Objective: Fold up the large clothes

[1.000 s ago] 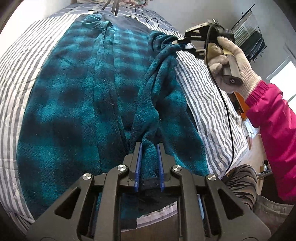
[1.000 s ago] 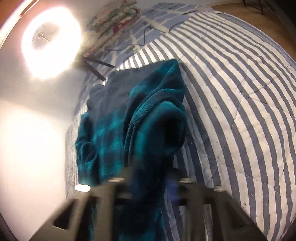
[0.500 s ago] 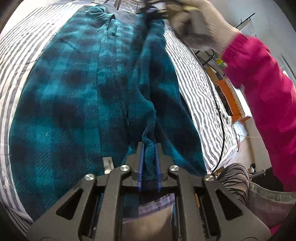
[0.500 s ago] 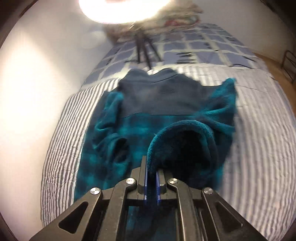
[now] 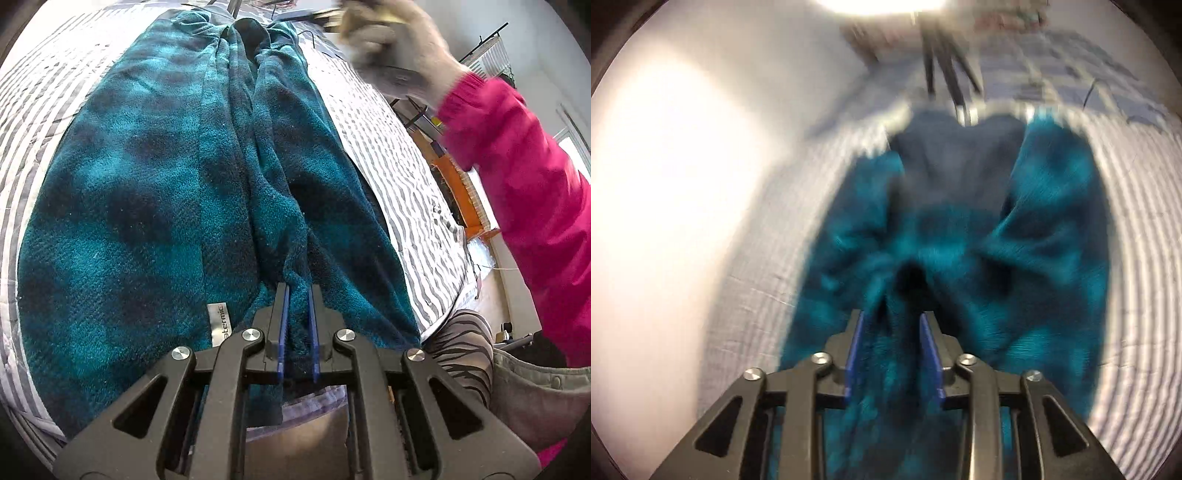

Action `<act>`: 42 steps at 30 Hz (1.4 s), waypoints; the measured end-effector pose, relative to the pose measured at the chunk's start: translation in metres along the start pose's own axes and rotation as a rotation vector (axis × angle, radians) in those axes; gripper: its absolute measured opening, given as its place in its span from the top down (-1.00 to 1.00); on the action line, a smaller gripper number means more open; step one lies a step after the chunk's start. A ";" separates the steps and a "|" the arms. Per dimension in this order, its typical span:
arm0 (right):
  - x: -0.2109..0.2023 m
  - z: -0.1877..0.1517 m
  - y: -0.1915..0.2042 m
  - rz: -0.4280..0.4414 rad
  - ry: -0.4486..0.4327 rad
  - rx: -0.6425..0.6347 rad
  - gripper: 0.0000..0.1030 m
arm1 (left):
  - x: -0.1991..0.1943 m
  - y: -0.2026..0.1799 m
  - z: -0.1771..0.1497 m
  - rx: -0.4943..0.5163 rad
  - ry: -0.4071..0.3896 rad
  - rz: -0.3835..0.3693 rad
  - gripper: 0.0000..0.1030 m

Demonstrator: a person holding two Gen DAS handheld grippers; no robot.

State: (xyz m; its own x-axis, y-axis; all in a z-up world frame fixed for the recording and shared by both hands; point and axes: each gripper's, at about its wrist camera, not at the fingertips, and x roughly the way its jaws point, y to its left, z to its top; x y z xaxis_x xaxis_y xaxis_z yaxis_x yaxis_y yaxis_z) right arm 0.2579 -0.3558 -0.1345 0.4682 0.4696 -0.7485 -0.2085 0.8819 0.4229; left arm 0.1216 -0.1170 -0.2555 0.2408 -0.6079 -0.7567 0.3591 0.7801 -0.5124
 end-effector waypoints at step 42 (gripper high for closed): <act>-0.164 -0.228 0.002 -0.082 0.060 0.062 -0.33 | -0.123 0.072 0.009 -0.164 -0.182 0.029 -0.18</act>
State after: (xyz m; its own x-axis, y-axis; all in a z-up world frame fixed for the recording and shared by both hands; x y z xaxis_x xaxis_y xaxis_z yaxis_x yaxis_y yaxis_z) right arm -0.0150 -0.4213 -0.1271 0.4289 0.3995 -0.8102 -0.1170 0.9139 0.3886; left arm 0.1257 0.0124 -0.1955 0.4129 -0.5902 -0.6937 0.2019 0.8020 -0.5622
